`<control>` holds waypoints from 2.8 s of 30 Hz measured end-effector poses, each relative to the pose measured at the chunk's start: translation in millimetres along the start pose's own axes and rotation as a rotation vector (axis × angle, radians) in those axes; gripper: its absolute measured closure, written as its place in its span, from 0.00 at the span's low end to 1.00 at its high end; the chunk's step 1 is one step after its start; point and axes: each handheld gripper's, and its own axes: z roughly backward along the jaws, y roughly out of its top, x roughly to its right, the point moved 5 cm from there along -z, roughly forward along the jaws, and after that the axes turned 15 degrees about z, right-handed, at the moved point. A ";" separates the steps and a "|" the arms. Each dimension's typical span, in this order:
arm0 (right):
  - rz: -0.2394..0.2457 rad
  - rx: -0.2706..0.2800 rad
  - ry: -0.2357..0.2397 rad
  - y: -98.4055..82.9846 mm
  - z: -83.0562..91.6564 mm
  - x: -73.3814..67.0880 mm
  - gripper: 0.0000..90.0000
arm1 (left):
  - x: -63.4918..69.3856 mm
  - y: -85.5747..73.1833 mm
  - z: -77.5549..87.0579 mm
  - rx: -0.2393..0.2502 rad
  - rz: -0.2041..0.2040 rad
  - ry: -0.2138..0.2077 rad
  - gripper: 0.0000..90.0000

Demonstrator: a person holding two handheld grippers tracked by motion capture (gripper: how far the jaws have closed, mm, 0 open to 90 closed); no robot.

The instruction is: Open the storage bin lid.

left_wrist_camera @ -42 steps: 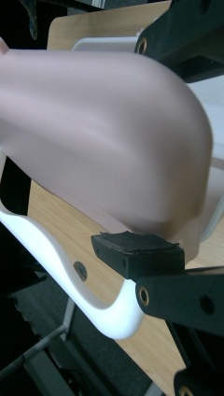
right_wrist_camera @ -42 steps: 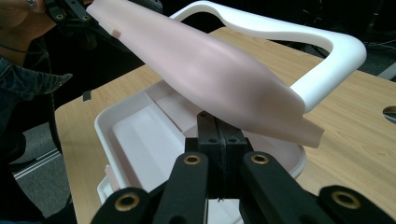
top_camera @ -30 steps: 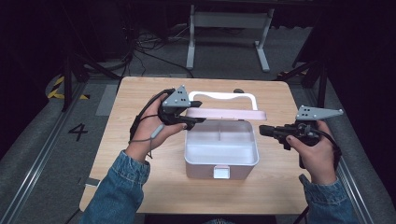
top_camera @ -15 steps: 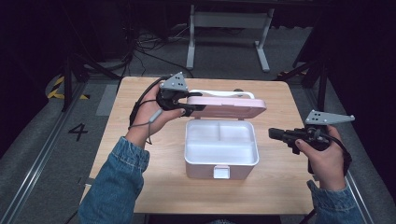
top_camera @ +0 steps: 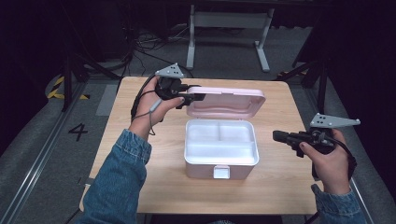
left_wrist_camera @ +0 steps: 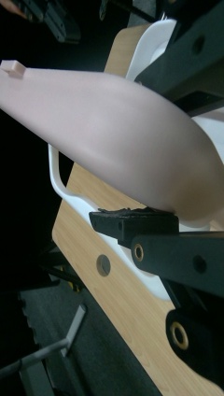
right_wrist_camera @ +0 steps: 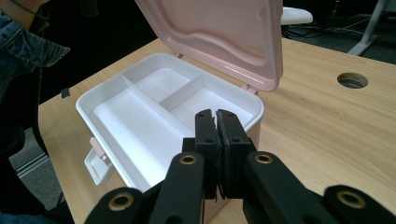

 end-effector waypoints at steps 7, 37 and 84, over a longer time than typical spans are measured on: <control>-0.003 0.000 0.001 -0.2 -0.6 0.4 0.97 | -5.3 4.9 -3.9 -0.002 0.043 0.042 0.73; -0.015 -0.014 -0.039 -5.9 -6.7 11.6 0.79 | -36.2 13.8 -27.7 0.060 0.129 0.156 0.68; -0.093 -0.081 -0.102 -31.6 -10.7 40.3 0.56 | -101.9 2.4 -77.6 -0.041 0.325 0.216 0.53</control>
